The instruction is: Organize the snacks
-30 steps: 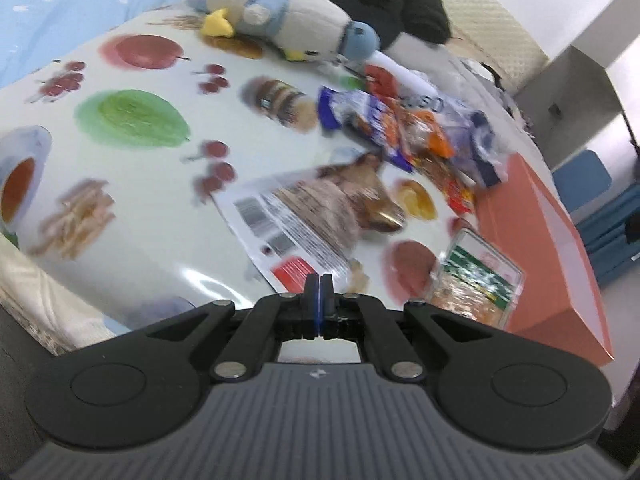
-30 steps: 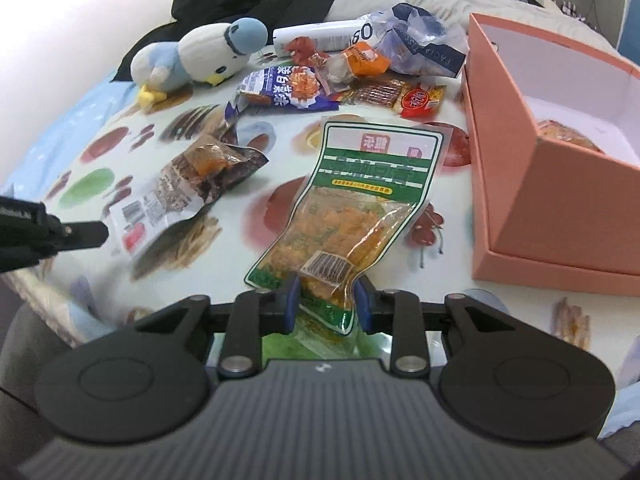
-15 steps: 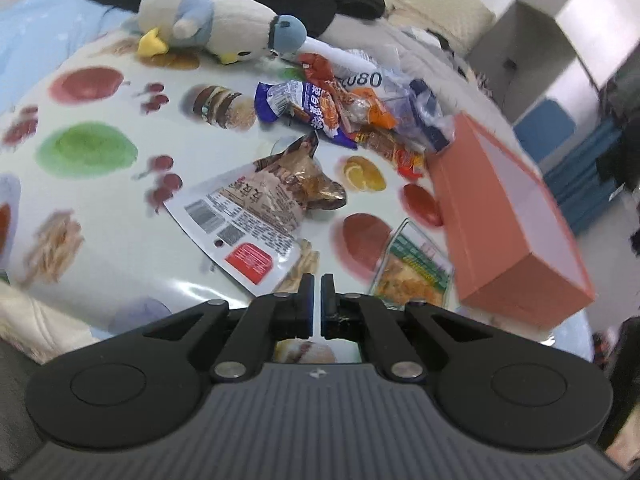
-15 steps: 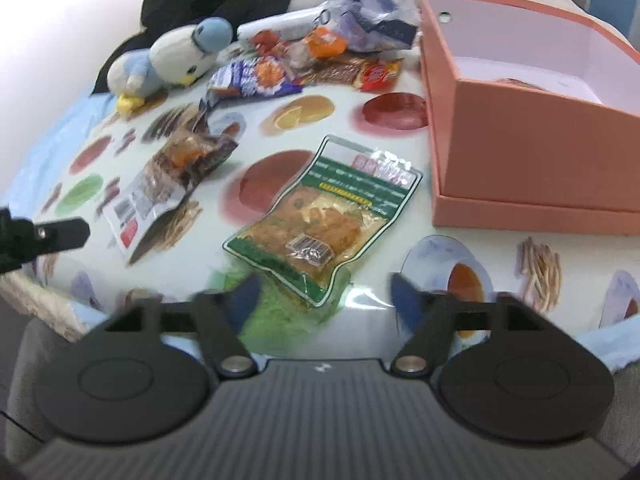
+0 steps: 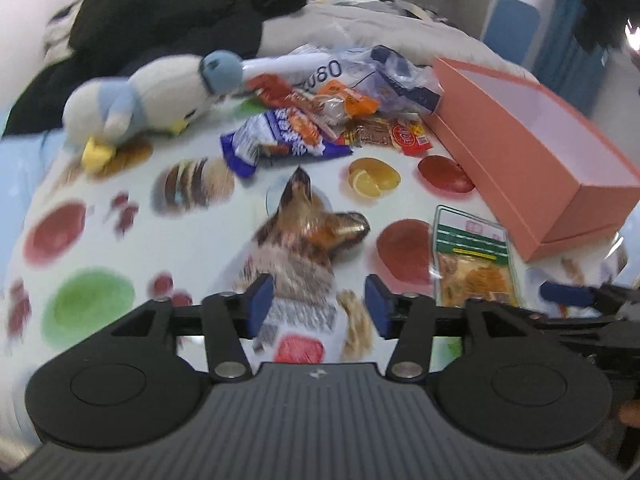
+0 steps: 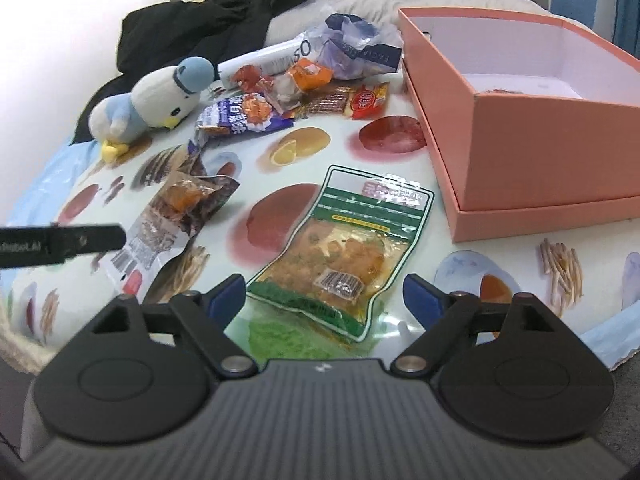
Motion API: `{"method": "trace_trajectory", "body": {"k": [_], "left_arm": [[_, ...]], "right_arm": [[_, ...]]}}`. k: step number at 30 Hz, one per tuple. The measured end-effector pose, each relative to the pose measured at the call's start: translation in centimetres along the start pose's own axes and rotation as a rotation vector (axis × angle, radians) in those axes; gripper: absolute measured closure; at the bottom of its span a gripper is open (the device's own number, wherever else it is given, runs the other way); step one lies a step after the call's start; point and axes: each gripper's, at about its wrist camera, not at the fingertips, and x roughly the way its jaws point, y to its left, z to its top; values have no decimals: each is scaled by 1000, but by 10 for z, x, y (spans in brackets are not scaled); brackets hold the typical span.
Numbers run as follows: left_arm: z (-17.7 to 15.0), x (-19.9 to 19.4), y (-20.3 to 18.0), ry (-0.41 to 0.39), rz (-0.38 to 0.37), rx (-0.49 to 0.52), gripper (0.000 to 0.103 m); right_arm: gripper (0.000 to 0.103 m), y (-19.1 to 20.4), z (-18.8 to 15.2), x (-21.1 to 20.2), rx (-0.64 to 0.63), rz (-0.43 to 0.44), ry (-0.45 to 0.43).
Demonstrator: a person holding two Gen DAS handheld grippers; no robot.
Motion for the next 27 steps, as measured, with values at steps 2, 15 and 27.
{"method": "trace_trajectory", "body": {"k": [2, 15, 27], "left_arm": [[5, 9, -2, -9, 17, 36, 32], [10, 56, -3, -10, 51, 148, 27], [8, 90, 11, 25, 66, 157, 27]], "right_arm": [[16, 1, 2, 3, 4, -21, -21], [16, 15, 6, 38, -35, -187, 17], [13, 16, -3, 45, -74, -109, 70]]}}
